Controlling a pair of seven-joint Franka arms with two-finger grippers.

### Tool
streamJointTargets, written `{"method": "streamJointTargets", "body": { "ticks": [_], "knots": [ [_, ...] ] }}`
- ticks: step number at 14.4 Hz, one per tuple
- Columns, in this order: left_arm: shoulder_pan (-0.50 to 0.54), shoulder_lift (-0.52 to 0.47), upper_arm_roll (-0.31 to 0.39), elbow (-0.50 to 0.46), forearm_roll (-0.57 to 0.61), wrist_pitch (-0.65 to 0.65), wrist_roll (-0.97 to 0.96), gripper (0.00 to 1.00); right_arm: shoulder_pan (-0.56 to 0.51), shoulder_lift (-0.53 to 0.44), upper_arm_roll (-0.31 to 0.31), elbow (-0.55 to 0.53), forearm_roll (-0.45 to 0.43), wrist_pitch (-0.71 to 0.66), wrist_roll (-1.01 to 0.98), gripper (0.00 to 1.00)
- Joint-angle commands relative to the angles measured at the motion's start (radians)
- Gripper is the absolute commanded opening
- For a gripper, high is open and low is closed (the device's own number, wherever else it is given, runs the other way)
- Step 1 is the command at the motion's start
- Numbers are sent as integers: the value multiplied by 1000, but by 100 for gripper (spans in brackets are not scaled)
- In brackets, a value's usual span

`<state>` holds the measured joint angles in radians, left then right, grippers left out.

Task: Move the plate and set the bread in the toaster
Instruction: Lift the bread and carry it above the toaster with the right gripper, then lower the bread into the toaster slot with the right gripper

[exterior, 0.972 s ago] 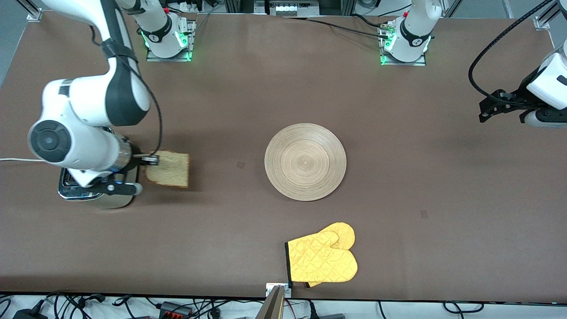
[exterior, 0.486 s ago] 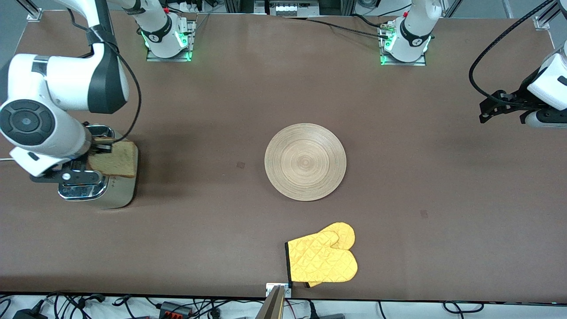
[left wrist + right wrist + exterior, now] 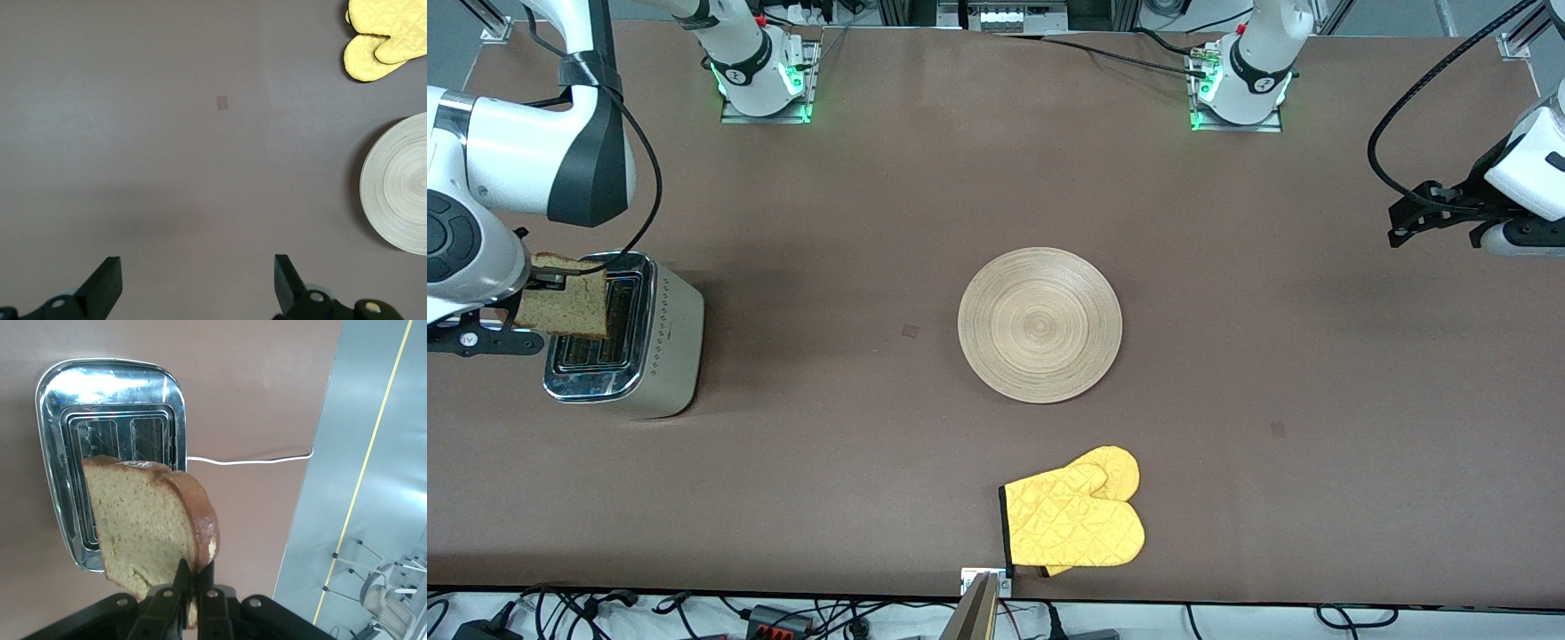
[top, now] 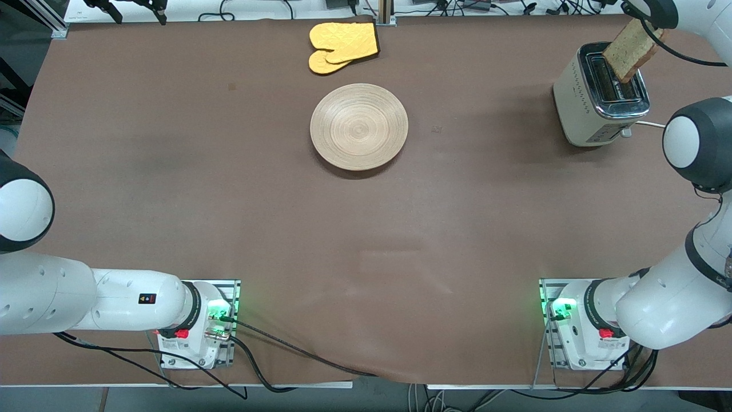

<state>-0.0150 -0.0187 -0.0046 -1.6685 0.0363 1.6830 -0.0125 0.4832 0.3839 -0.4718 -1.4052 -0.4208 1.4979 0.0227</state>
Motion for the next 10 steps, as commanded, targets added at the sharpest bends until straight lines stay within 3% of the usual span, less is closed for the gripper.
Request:
{"method": "streamJointTargets", "body": {
  "ticks": [1,10],
  "knots": [
    [-5,13,0,30,-13,-20,-11,100,18,-5,1,-35,-23,-15,58,0],
    [-3,13,0,30,-13,-20,-9,100,0,19,1,-64,-13,39,65,0]
  ]
}}
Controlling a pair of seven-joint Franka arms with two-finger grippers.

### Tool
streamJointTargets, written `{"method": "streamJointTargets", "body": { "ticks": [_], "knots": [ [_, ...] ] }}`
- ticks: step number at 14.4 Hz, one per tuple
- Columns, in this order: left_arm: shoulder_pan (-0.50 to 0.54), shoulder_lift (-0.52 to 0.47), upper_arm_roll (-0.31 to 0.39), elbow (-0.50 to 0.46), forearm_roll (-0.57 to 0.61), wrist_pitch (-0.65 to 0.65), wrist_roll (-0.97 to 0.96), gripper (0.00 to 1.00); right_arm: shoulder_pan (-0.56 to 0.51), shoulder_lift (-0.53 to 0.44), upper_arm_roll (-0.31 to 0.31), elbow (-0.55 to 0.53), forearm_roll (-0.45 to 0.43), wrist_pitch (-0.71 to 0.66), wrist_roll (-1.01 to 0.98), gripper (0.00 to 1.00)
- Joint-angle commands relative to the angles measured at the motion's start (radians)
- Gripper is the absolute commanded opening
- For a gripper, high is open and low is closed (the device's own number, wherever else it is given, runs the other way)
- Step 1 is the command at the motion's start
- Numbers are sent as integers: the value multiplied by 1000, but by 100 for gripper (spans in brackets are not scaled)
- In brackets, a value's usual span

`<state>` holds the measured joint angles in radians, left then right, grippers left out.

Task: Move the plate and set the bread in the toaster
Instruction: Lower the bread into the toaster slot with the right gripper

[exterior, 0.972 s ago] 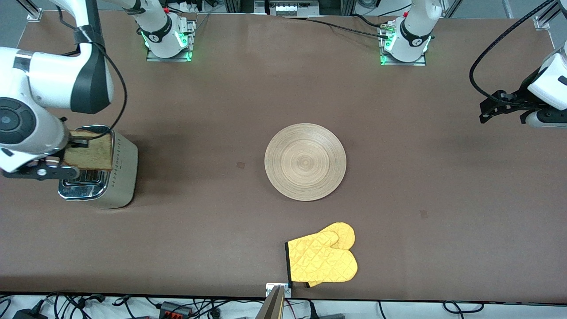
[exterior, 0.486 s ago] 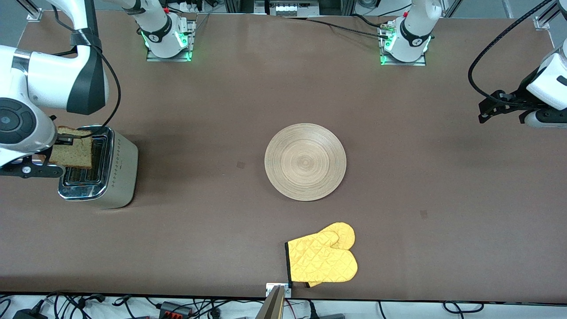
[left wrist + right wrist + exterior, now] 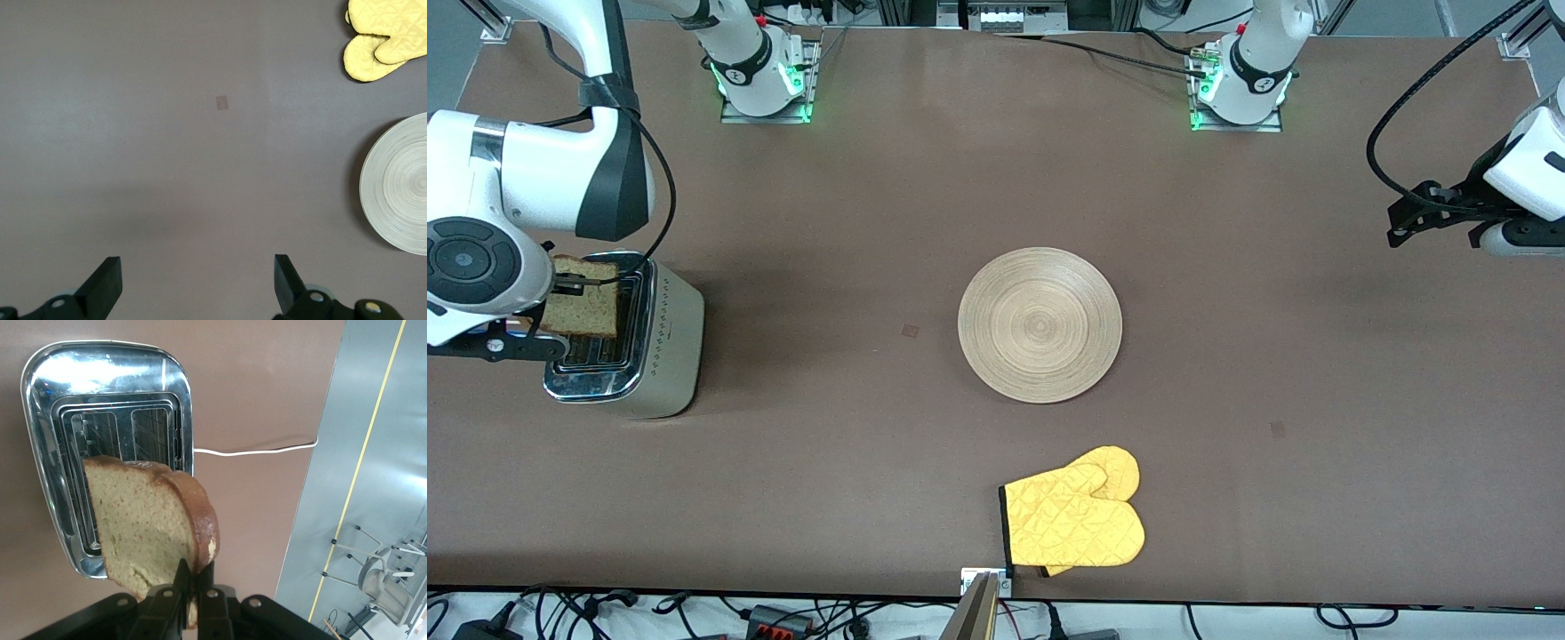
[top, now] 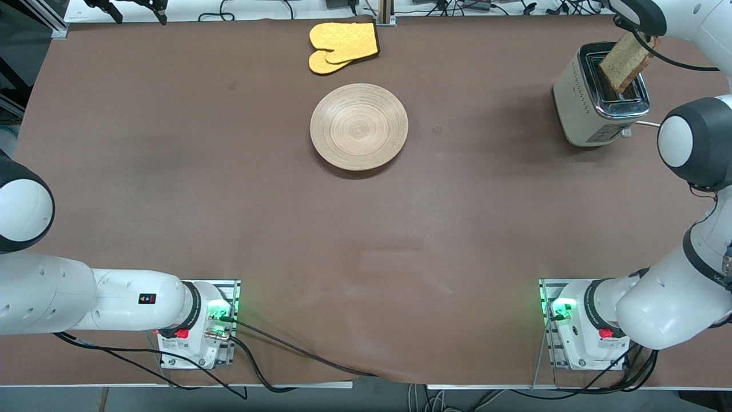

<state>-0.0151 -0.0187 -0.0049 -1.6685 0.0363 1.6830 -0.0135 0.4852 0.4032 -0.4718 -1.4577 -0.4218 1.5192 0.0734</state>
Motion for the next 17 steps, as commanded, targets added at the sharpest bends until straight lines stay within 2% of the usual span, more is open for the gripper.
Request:
{"method": "streamJointTargets", "body": {
  "ticks": [1,17],
  "knots": [
    [-3,13,0,30,-13,-20,-8,100,-8,2,1,-13,-11,28,14,0],
    [-3,13,0,30,-13,-20,-6,100,-20,43,1,-33,-5,104,20,0]
  ]
}}
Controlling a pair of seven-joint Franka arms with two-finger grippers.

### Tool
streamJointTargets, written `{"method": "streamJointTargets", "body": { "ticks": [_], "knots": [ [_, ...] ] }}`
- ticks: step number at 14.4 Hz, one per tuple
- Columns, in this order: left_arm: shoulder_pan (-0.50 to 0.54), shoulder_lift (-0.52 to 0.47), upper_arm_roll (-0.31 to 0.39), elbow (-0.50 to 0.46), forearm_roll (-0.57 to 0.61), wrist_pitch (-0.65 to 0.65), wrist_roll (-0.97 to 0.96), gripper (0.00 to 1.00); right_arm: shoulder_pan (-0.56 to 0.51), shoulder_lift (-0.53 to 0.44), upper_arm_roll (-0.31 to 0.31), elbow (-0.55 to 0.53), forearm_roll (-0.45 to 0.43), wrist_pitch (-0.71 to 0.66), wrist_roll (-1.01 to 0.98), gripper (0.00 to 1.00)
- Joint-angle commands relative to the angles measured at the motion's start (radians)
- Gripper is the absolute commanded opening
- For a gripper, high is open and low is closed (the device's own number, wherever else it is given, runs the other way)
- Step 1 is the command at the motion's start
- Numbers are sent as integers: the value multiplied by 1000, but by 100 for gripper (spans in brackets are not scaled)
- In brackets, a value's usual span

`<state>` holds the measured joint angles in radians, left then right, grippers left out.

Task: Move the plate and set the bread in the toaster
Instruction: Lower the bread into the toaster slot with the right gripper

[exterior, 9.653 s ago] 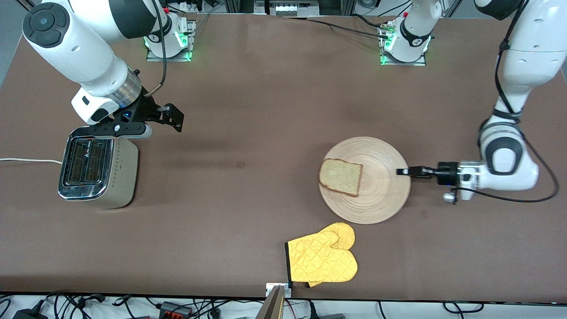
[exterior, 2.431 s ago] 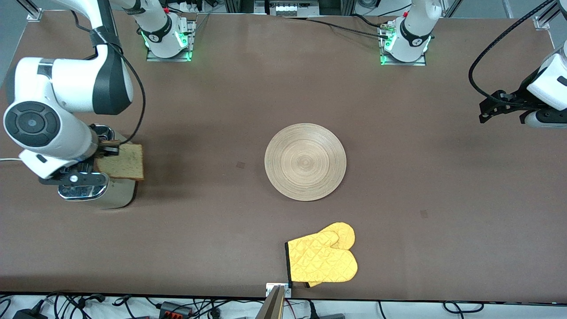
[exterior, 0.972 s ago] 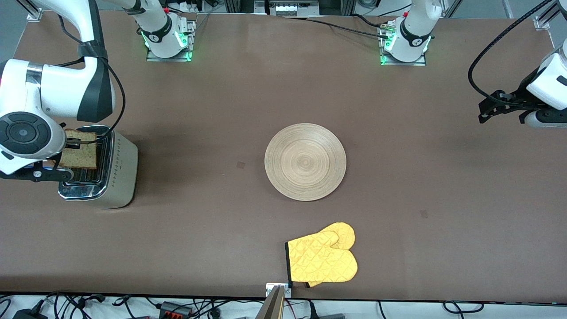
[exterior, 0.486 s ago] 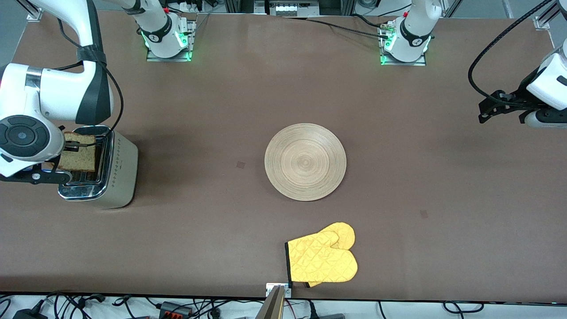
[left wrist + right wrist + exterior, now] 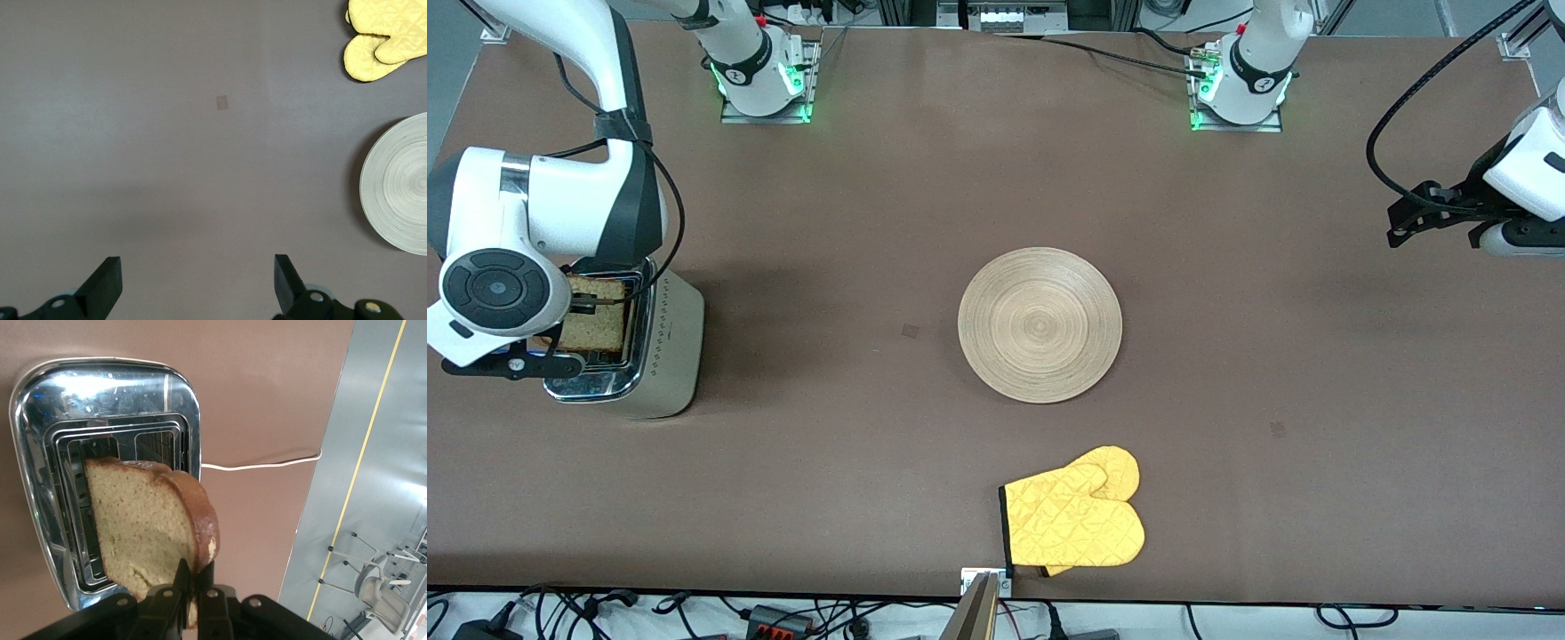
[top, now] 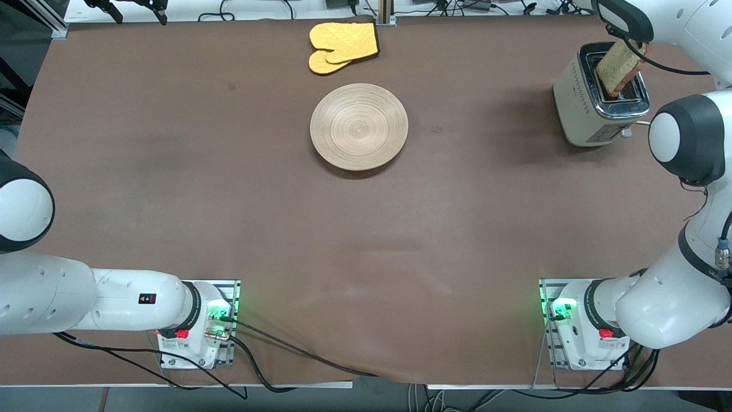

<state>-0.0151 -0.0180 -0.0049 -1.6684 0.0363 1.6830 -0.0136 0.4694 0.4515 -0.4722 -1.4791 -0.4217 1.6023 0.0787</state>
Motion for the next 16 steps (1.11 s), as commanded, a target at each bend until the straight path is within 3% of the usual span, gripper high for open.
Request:
{"method": "streamJointTargets", "body": {
  "ticks": [1,16],
  "knots": [
    [-3,12,0,30,-13,-20,-6,100,-11,-4,1,-12,18,33,13,0],
    [-3,12,0,30,-13,-20,-6,100,-8,9,3,-82,58,111,13,0]
  ]
}}
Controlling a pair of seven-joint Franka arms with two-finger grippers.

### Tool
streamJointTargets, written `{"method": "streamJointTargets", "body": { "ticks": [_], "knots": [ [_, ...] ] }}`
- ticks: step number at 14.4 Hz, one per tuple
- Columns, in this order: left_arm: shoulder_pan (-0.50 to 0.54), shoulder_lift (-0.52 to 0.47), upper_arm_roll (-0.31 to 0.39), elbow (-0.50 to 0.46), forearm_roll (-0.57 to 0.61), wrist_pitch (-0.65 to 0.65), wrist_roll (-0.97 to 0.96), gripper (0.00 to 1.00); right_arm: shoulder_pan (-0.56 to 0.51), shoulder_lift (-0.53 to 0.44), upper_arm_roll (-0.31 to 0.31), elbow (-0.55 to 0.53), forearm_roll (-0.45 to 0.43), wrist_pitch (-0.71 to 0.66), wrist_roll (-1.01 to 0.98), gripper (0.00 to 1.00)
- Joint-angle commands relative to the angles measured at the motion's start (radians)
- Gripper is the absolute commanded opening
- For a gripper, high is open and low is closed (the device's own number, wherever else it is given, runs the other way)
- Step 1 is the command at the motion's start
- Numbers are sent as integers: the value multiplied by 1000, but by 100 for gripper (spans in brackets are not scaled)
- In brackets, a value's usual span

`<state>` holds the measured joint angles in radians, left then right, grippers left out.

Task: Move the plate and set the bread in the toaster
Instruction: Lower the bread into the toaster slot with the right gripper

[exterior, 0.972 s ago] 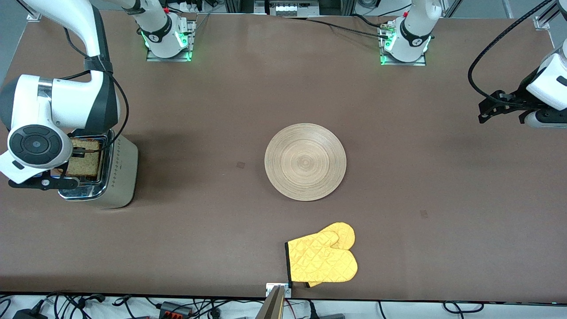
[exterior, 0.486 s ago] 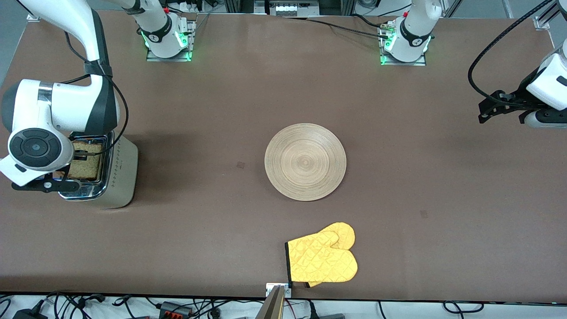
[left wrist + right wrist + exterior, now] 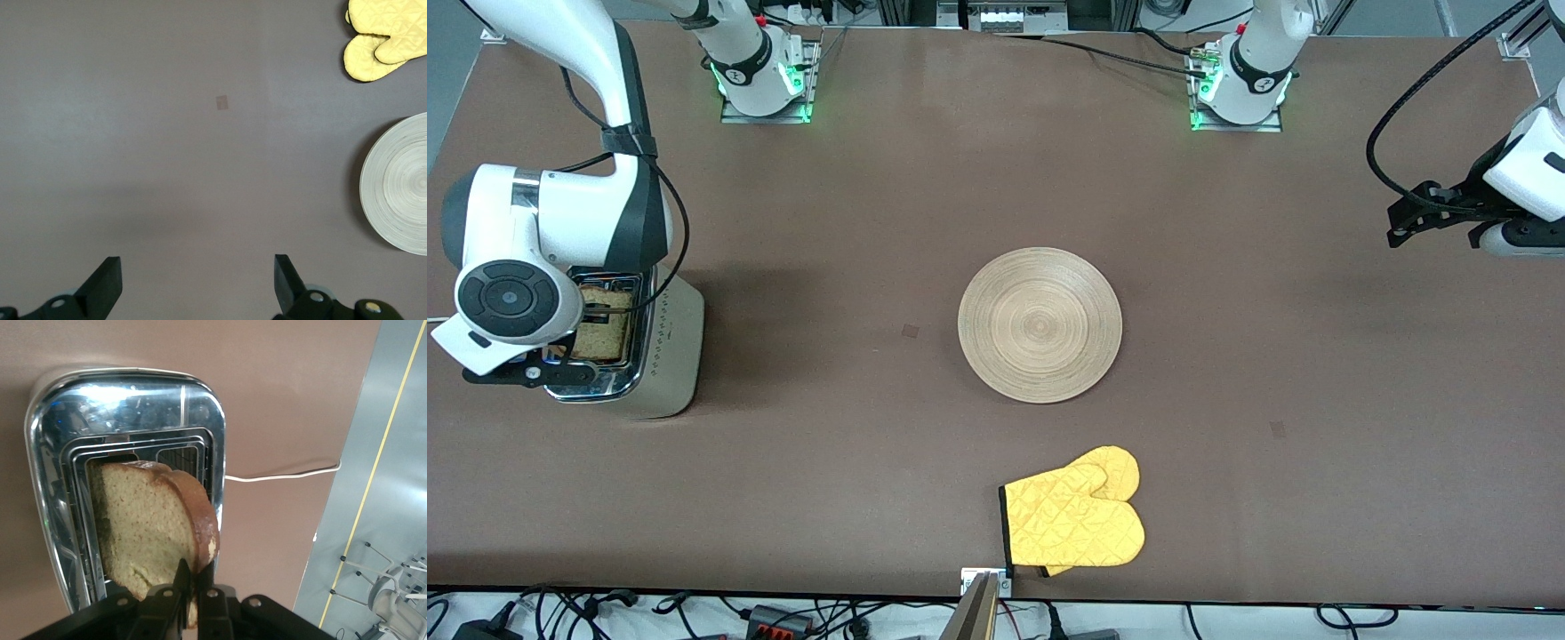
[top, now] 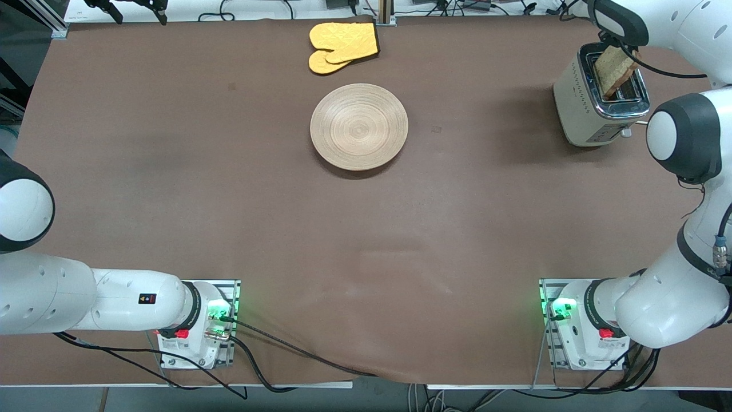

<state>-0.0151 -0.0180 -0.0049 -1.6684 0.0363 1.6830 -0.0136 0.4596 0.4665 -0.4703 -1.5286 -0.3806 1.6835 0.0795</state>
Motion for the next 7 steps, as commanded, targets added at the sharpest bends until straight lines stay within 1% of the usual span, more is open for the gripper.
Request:
{"method": "streamJointTargets", "body": {
  "ticks": [1,6,7],
  "knots": [
    [-3,12,0,30,-13,-20,-6,100,2,-6,1,-39,32,39,13,0],
    [-3,13,0,30,-13,-20,-5,100,2,1,2,-53,37,65,13,0],
    [-3,12,0,30,-13,-20,-5,100,4,1,2,-56,37,67,13,2]
  ]
}}
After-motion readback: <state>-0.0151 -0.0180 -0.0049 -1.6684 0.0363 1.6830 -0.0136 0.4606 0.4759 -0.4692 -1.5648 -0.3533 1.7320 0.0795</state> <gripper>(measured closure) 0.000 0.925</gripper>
